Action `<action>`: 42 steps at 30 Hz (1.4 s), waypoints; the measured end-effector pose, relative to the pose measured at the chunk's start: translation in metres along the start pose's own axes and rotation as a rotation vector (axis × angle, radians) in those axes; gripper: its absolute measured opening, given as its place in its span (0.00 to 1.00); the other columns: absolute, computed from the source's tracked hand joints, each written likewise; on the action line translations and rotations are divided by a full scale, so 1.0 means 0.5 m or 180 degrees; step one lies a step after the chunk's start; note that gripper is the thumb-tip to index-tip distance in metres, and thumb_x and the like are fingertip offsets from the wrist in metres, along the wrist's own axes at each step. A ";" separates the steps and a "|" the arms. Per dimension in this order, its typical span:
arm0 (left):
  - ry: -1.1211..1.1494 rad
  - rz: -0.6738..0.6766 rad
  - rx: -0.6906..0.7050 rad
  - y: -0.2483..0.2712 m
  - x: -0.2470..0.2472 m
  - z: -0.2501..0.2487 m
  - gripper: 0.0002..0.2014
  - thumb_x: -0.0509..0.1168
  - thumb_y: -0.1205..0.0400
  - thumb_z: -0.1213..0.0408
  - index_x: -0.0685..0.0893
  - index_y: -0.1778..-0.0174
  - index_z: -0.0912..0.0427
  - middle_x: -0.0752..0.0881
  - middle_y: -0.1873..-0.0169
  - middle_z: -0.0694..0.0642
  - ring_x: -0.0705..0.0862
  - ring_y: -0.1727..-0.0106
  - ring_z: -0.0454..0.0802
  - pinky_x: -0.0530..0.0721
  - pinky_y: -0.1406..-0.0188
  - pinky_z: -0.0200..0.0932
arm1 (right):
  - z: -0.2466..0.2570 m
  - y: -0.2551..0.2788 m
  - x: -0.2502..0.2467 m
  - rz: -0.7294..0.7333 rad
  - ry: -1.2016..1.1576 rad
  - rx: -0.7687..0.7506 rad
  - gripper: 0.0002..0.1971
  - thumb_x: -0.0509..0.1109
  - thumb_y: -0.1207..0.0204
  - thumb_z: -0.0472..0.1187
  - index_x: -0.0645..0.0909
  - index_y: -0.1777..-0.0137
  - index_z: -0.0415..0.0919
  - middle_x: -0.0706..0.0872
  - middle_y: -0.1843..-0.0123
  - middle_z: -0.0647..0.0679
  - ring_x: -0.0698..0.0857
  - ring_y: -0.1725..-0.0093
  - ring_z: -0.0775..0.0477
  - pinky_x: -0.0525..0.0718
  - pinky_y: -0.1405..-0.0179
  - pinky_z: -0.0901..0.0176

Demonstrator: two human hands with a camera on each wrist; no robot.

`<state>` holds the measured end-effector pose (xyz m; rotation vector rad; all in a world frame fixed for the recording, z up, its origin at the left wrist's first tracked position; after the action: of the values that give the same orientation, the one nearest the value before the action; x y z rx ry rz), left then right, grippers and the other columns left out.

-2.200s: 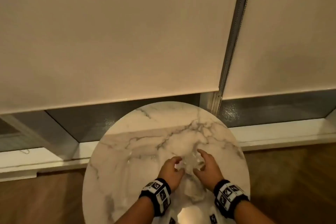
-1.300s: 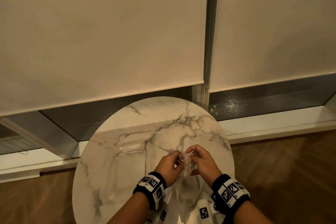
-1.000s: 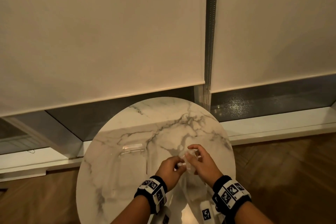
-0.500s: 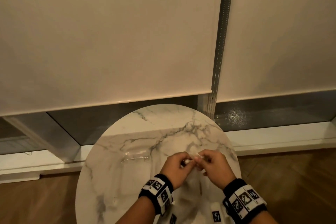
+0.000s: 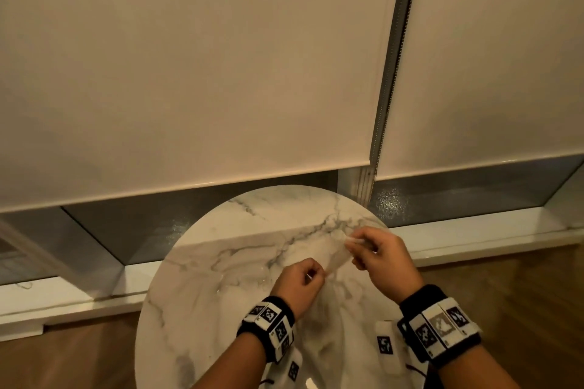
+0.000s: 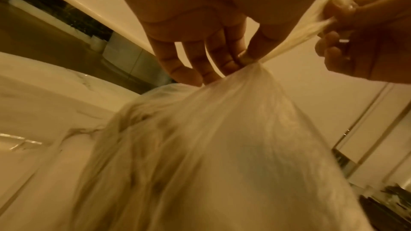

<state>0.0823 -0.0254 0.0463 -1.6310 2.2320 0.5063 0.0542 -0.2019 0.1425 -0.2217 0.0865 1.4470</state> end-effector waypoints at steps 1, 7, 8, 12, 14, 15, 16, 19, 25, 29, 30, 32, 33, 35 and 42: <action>0.0022 0.0027 0.0014 -0.002 0.000 -0.003 0.07 0.62 0.27 0.48 0.83 0.62 0.44 0.85 0.72 0.48 0.80 0.71 0.42 0.81 0.67 0.45 | 0.006 0.000 0.009 0.0064 0.0034 -0.0001 0.06 0.72 0.21 0.32 0.85 0.59 0.40 0.84 0.71 0.51 0.80 0.73 0.53 0.81 0.70 0.59; 0.0264 0.0250 -0.0023 -0.022 0.001 -0.020 0.08 0.65 0.26 0.60 0.88 0.55 0.48 0.90 0.61 0.51 0.88 0.59 0.46 0.87 0.53 0.43 | -0.003 0.007 0.025 -0.0107 -0.0512 0.0271 0.32 0.76 0.26 0.28 0.74 0.28 0.57 0.85 0.43 0.52 0.88 0.45 0.54 0.90 0.51 0.55; 0.0313 0.0297 -0.0026 -0.022 0.001 -0.023 0.09 0.65 0.25 0.62 0.88 0.54 0.49 0.91 0.60 0.50 0.88 0.58 0.45 0.88 0.50 0.45 | -0.021 0.015 0.026 -0.0117 -0.0468 0.0377 0.37 0.78 0.29 0.28 0.69 0.27 0.59 0.84 0.40 0.56 0.86 0.41 0.56 0.88 0.47 0.57; 0.0581 0.0267 0.0020 -0.023 -0.006 -0.039 0.05 0.69 0.26 0.66 0.88 0.58 0.52 0.90 0.64 0.50 0.87 0.61 0.46 0.87 0.51 0.51 | -0.074 0.065 0.059 0.0669 0.0852 0.0778 0.25 0.78 0.26 0.39 0.75 0.32 0.52 0.80 0.36 0.62 0.77 0.28 0.50 0.74 0.39 0.75; 0.0811 0.0372 0.0143 -0.021 -0.003 -0.055 0.06 0.73 0.29 0.66 0.90 0.57 0.53 0.92 0.61 0.53 0.88 0.57 0.48 0.87 0.51 0.50 | -0.079 0.088 0.077 0.0820 0.1399 0.0690 0.24 0.72 0.23 0.54 0.76 0.30 0.47 0.79 0.36 0.54 0.78 0.32 0.53 0.73 0.32 0.71; 0.0850 0.0430 0.0175 -0.019 -0.002 -0.065 0.06 0.74 0.29 0.66 0.90 0.58 0.52 0.92 0.61 0.52 0.89 0.56 0.48 0.88 0.52 0.47 | -0.077 0.090 0.080 0.0670 0.1237 0.0510 0.21 0.70 0.24 0.61 0.81 0.36 0.51 0.84 0.38 0.55 0.82 0.37 0.55 0.77 0.32 0.66; 0.0851 0.0437 0.0155 -0.017 -0.004 -0.073 0.05 0.76 0.29 0.66 0.90 0.60 0.52 0.92 0.63 0.51 0.90 0.58 0.47 0.89 0.56 0.45 | -0.082 0.088 0.077 0.0412 0.1129 0.0364 0.16 0.70 0.25 0.61 0.86 0.44 0.55 0.88 0.44 0.57 0.85 0.43 0.58 0.82 0.36 0.57; 0.1257 0.0271 -0.0052 -0.020 -0.015 -0.089 0.08 0.75 0.23 0.65 0.85 0.63 0.64 0.86 0.72 0.59 0.84 0.72 0.51 0.86 0.69 0.45 | -0.110 0.081 0.076 0.0166 0.1281 0.0268 0.08 0.69 0.20 0.52 0.88 0.56 0.54 0.91 0.58 0.58 0.87 0.57 0.60 0.85 0.52 0.46; 0.1986 0.0125 -0.0692 -0.026 -0.020 -0.041 0.20 0.74 0.23 0.49 0.84 0.63 0.66 0.84 0.72 0.62 0.82 0.71 0.56 0.79 0.73 0.44 | -0.128 0.084 0.079 0.0020 0.1281 0.0363 0.11 0.65 0.17 0.50 0.85 0.57 0.50 0.89 0.63 0.54 0.86 0.61 0.55 0.85 0.55 0.46; 0.1454 0.0493 -0.0155 -0.012 -0.006 -0.039 0.13 0.68 0.33 0.57 0.89 0.56 0.56 0.89 0.60 0.49 0.86 0.53 0.51 0.82 0.58 0.40 | -0.138 0.086 0.079 -0.0013 0.0976 0.0405 0.10 0.65 0.16 0.44 0.88 0.51 0.48 0.91 0.58 0.54 0.88 0.57 0.54 0.86 0.51 0.49; 0.1370 0.0625 0.0005 -0.006 0.003 -0.040 0.16 0.69 0.33 0.56 0.89 0.51 0.55 0.91 0.56 0.49 0.87 0.48 0.49 0.84 0.51 0.39 | -0.140 0.086 0.081 0.0032 0.0876 0.0422 0.10 0.65 0.16 0.43 0.89 0.49 0.49 0.91 0.56 0.55 0.88 0.55 0.56 0.86 0.50 0.52; 0.1377 0.0700 0.0066 0.001 0.015 -0.045 0.15 0.73 0.28 0.58 0.89 0.46 0.57 0.91 0.51 0.54 0.88 0.44 0.50 0.85 0.42 0.43 | -0.142 0.087 0.088 0.0124 0.0681 0.0451 0.11 0.64 0.15 0.40 0.89 0.45 0.50 0.92 0.52 0.56 0.88 0.51 0.59 0.84 0.50 0.61; 0.1357 0.0648 0.0107 0.003 0.015 -0.050 0.11 0.73 0.25 0.61 0.89 0.48 0.58 0.92 0.52 0.55 0.88 0.45 0.51 0.86 0.42 0.45 | -0.141 0.086 0.088 0.0137 0.0624 0.0461 0.12 0.64 0.15 0.39 0.89 0.44 0.49 0.92 0.52 0.56 0.88 0.51 0.60 0.83 0.50 0.65; 0.1158 0.0473 0.0173 -0.004 0.009 -0.052 0.05 0.74 0.23 0.67 0.90 0.53 0.58 0.92 0.57 0.56 0.89 0.51 0.52 0.87 0.46 0.45 | -0.140 0.084 0.081 0.0100 0.0565 0.0461 0.12 0.65 0.15 0.37 0.90 0.46 0.47 0.92 0.52 0.54 0.88 0.50 0.59 0.84 0.50 0.65; 0.0884 -0.0011 -0.0357 -0.026 -0.038 -0.003 0.03 0.76 0.24 0.68 0.90 0.58 0.56 0.91 0.64 0.50 0.89 0.58 0.48 0.86 0.53 0.39 | -0.149 0.085 0.012 -0.0349 0.0474 0.0490 0.10 0.68 0.17 0.37 0.91 0.55 0.46 0.92 0.56 0.53 0.88 0.52 0.57 0.83 0.48 0.63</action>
<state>0.1003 -0.0140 0.0551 -1.8615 2.4354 0.4334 0.0183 -0.2066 0.0643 -0.2045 0.3018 1.3069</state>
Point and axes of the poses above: each hand's wrist, its own y-axis away from the middle knuckle, its own x-axis out of the palm, z = x × y, the point moved 7 cm from there along -y, towards the middle knuckle
